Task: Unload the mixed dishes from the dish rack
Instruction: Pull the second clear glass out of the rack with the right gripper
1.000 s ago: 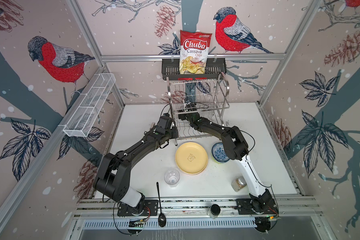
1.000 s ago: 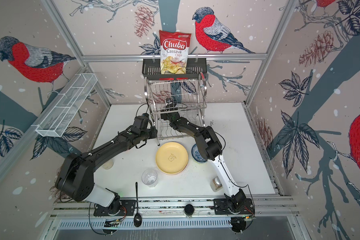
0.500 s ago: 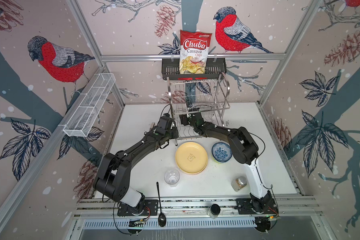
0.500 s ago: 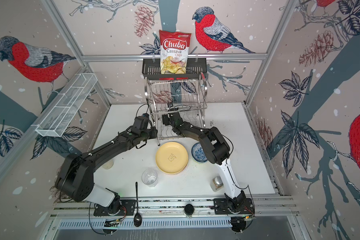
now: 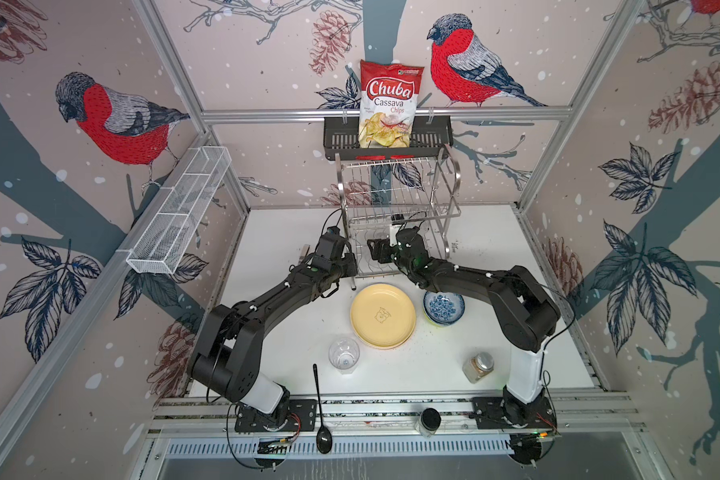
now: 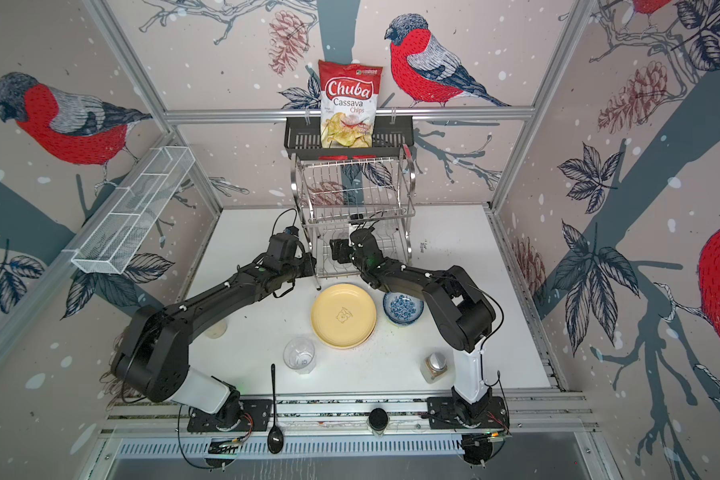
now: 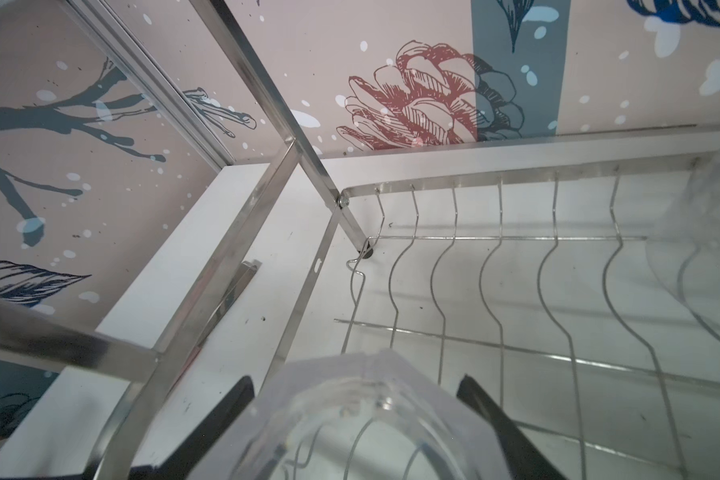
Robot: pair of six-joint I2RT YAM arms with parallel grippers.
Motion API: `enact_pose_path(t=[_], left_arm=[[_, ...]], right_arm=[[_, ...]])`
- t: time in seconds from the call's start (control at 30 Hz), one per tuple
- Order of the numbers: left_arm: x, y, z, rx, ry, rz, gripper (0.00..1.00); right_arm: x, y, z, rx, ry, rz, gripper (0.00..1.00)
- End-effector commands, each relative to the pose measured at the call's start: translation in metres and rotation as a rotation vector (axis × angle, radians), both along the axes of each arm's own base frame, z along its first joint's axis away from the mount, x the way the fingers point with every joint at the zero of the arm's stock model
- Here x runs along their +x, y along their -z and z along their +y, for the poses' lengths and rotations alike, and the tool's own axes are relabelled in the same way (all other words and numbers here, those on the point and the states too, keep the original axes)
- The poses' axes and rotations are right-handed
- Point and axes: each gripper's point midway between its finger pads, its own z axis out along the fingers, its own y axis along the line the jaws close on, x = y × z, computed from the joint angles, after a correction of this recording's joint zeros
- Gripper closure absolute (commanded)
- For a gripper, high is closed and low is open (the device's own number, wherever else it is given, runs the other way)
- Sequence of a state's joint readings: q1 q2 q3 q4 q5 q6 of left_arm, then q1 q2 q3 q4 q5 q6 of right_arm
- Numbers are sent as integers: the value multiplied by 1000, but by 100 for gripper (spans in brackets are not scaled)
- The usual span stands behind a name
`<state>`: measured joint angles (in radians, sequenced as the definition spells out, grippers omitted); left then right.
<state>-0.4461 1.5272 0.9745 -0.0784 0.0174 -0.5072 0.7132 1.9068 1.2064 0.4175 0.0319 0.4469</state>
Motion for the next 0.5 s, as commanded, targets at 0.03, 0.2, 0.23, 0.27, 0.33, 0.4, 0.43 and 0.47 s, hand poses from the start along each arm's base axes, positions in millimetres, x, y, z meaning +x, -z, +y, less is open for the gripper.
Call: enact_pose_path(t=[0.03,0.2,0.23,0.27,0.33,0.4,0.43,0.47], left_arm=[[-10,9,12,-1,-73,61,86],[-9,7,21,30,-103,48,84],[-9,7,22,35,-108,47,84],[-8,7,23,41,-112,49,84],[-8,7,23,45,-112,46,84],[-8,8,23,46,-110,50,84],[-8,8,23,42,-109,50,84],[-9,8,23,40,-110,52,84]], right_arm=[[-4,-53,-1,268,-19,-14,67],[-27,-76,-6,394,-59,11,67],[-31,-79,-8,417,-65,12,67],[-35,-83,-10,444,-71,17,67],[-42,-87,-14,479,-78,23,67],[-45,-88,-18,494,-77,34,67],[-47,-90,-19,502,-77,38,68],[-49,-91,-21,512,-80,41,68]])
